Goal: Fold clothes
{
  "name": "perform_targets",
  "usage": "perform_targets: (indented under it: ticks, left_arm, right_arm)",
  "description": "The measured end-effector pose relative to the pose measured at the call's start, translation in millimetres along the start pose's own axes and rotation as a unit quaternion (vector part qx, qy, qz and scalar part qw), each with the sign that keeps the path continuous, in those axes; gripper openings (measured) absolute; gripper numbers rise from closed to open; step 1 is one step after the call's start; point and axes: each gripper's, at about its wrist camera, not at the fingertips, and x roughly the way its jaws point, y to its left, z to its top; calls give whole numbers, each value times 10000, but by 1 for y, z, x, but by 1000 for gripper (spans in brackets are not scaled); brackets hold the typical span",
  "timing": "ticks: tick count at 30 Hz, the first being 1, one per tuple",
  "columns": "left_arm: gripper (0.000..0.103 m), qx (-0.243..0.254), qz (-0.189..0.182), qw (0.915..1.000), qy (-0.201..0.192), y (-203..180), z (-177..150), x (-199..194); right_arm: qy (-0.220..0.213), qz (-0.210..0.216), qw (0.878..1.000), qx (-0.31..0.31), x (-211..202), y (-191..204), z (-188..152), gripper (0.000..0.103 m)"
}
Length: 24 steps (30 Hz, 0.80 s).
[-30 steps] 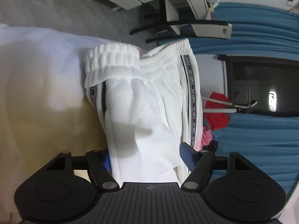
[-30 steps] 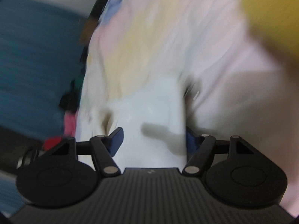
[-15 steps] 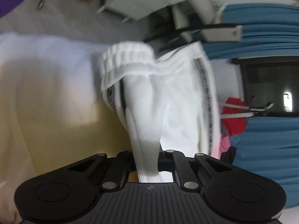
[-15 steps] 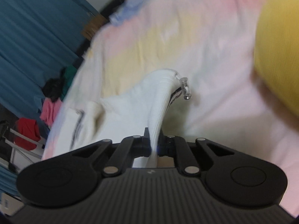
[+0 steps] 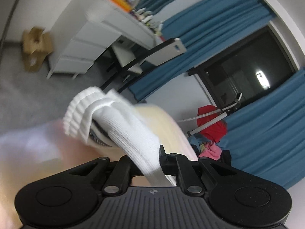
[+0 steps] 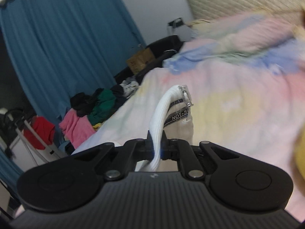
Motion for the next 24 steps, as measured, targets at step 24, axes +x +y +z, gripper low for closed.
perform_targets:
  ticks: [24]
  left_arm:
    - [38, 1730, 1299, 9706, 1052, -82, 39, 427]
  right_arm:
    - [676, -527, 9903, -1097, 261, 134, -81, 19]
